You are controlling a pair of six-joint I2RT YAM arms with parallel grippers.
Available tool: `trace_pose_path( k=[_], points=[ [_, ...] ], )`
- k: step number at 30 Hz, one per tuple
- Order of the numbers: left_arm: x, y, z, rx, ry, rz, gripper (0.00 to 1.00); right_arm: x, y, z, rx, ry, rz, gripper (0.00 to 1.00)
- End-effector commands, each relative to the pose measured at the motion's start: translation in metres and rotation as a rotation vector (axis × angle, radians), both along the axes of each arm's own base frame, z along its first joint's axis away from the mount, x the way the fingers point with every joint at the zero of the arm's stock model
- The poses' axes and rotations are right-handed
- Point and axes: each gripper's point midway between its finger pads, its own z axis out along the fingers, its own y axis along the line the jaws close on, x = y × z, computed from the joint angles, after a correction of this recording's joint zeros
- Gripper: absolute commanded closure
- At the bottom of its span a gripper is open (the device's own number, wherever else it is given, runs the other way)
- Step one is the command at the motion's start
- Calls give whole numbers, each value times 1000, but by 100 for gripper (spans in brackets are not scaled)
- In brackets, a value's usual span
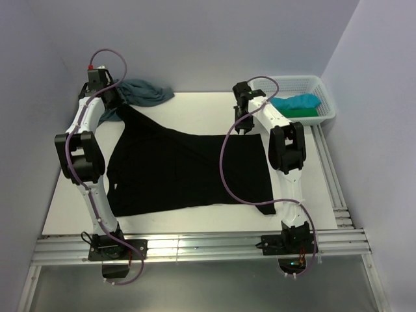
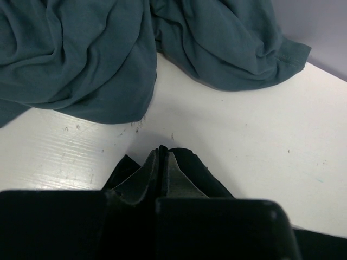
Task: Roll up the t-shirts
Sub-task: Fold the tshirt
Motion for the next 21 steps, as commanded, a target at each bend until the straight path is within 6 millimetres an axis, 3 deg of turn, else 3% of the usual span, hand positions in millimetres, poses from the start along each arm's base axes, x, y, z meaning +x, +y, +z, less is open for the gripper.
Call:
trace_pose_path(
  k=[1, 5, 14, 18, 21],
  points=[
    [6, -2, 39, -13, -105, -18, 100, 0, -17, 5, -29, -5, -27, 64],
    [7, -4, 40, -16, -104, -26, 100, -8, -28, -7, -34, 23, -41, 62],
    [6, -3, 40, 1, -98, -27, 100, -5, -32, -23, -54, 49, -58, 60],
    [6, -4, 42, 1, -103, -30, 100, -6, -30, -28, -51, 73, -55, 66],
    [6, -5, 44, 5, -103, -32, 100, -8, -26, -30, -32, 79, -54, 80]
  ],
)
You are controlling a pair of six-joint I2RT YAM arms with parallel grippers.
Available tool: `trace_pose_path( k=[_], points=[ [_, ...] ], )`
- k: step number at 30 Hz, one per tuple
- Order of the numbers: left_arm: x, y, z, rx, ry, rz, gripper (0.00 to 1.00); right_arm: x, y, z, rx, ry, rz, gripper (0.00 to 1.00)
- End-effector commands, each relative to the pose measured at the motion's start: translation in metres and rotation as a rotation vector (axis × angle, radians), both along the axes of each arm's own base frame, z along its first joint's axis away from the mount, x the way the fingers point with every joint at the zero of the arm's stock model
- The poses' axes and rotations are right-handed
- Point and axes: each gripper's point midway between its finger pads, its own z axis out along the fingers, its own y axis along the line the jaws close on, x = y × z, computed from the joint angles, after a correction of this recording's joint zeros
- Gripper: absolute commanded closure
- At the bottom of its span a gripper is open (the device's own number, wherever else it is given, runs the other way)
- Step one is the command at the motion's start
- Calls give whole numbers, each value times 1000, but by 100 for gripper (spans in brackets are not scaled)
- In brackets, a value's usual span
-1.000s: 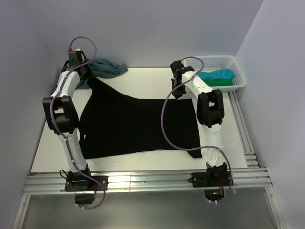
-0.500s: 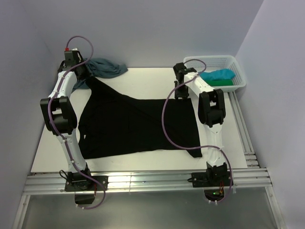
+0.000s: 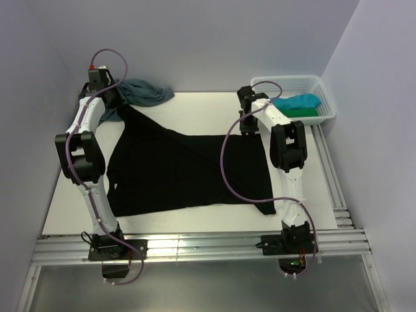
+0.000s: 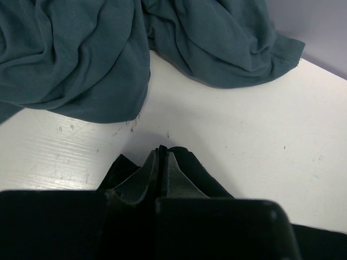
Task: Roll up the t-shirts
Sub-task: Fold the tshirt
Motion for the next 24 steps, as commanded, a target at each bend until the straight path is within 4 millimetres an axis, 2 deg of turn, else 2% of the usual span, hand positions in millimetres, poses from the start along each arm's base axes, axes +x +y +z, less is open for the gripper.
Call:
trace_pose_path(
  k=[1, 2, 5, 10, 16, 17, 20, 22, 24],
  points=[
    [6, -2, 43, 18, -101, -16, 100, -4, 4, -4, 26, 23, -5, 80],
    [6, -2, 43, 20, -101, -16, 100, -5, 6, -4, 35, 21, -4, 89],
    [5, -1, 44, 27, -102, -13, 100, -7, 16, 1, 67, 6, 7, 99],
    [5, 1, 46, 35, -101, -6, 100, -9, 44, 13, 123, -18, 38, 100],
    [3, 3, 46, 45, -98, -4, 100, -12, 75, 17, 172, -19, 79, 100],
    [3, 3, 46, 45, -98, -4, 100, -12, 76, 17, 167, -20, 77, 98],
    [2, 2, 46, 39, -97, -6, 100, -12, 72, 17, 146, -23, 79, 80],
    [2, 2, 46, 39, -96, -4, 100, -12, 66, 17, 117, -26, 83, 76],
    [2, 2, 48, 39, -101, -3, 100, -10, 59, 19, 102, -34, 77, 67]
  ],
)
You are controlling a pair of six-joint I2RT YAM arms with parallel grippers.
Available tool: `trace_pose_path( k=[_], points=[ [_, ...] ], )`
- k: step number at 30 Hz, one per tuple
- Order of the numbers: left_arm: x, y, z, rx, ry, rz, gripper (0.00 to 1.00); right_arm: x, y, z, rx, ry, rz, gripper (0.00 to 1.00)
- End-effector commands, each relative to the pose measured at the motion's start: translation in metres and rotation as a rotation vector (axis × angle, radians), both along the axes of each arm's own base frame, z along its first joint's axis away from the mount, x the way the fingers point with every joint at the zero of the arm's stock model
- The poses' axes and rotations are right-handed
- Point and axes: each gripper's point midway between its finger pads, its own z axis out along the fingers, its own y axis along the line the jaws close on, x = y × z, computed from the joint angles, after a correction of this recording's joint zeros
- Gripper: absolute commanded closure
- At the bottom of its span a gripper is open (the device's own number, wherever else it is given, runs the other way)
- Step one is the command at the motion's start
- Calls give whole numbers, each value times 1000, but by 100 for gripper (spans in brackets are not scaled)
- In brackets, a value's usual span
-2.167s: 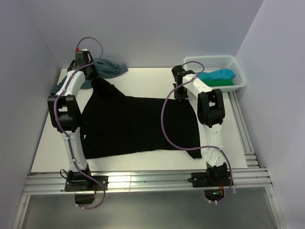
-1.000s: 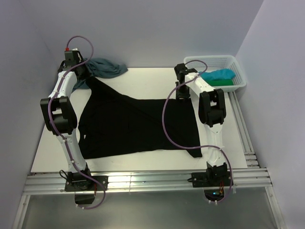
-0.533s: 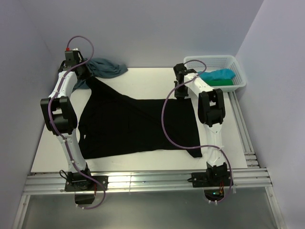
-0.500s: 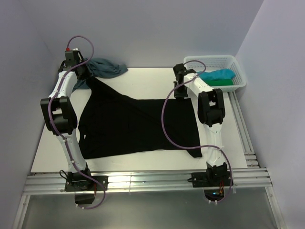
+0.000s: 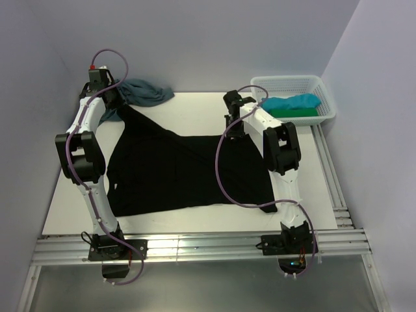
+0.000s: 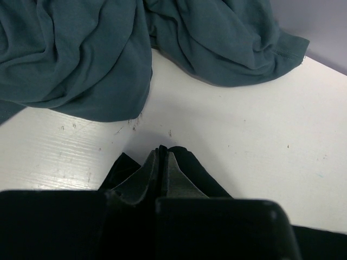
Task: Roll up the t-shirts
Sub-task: Fold the tshirt
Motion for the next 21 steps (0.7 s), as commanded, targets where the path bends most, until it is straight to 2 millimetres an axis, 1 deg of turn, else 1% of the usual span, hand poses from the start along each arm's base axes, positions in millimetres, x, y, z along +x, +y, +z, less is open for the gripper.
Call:
trace_pose_path(
  k=[1, 2, 3, 10, 14, 18, 21],
  points=[
    [3, 1, 49, 25, -109, -5, 100, 9, -15, 25, -28, -61, -20, 65],
    [2, 1, 49, 23, -108, -5, 100, 10, -18, 26, -33, -67, -23, 61],
    [2, 1, 48, 22, -106, -5, 100, 12, -22, 29, -32, -79, -32, 60],
    [2, -2, 49, 15, -108, -11, 100, 24, -47, 42, -56, -111, -73, 59],
    [2, -3, 48, 12, -109, -14, 100, 27, -59, 42, -71, -107, -94, 59],
    [3, -5, 48, 12, -109, -17, 100, 26, -67, 30, -83, -76, -108, 56],
    [3, -6, 49, 13, -110, -19, 100, 27, -71, 28, -90, -82, -109, 51]
  ],
)
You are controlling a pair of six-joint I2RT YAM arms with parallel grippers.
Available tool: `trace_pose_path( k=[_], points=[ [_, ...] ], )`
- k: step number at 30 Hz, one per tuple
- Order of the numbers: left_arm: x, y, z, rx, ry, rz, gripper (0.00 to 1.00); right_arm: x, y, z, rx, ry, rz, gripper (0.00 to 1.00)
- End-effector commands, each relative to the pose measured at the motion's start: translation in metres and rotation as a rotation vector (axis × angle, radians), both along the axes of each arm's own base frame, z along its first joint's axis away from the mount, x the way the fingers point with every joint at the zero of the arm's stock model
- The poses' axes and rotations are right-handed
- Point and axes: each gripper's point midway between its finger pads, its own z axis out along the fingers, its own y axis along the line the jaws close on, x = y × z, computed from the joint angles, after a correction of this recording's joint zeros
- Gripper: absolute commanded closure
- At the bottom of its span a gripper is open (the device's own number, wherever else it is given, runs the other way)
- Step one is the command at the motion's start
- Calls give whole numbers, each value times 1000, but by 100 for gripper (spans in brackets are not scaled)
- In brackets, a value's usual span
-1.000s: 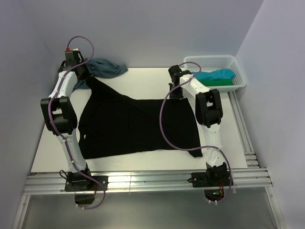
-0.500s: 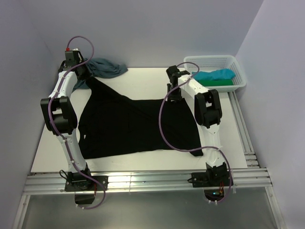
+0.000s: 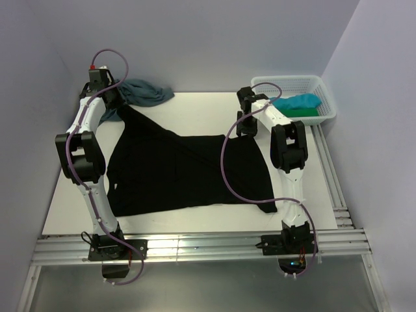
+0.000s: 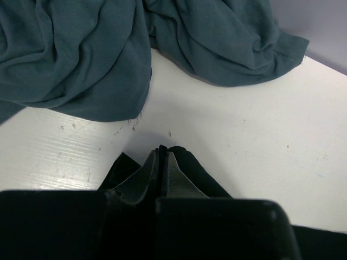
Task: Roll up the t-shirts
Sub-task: Fold the tshirt
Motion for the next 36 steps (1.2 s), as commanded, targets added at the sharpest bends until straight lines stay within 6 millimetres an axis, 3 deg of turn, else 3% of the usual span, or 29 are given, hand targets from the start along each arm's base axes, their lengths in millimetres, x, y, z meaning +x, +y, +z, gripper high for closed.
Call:
trace_pose_path(
  k=[1, 10, 16, 24, 30, 35, 36],
  points=[
    [3, -5, 48, 14, -109, -16, 100, 11, -9, 23, -16, -61, -14, 49],
    [3, -6, 48, 14, -107, -19, 100, 6, -21, 10, -48, -23, -34, 47],
    [4, -7, 48, 16, -106, -21, 100, -12, -19, -11, -21, 69, -38, 56],
    [4, -8, 49, 15, -107, -24, 100, -26, -17, -14, -15, 100, -42, 58],
    [3, -11, 49, 15, -106, -30, 100, -22, -18, -13, -18, 73, -55, 80],
    [3, -14, 49, 16, -104, -38, 100, -1, -24, 4, -56, -10, -68, 83],
    [3, -15, 50, 16, -106, -39, 100, 3, -25, 7, -63, -26, -71, 90]
  ],
)
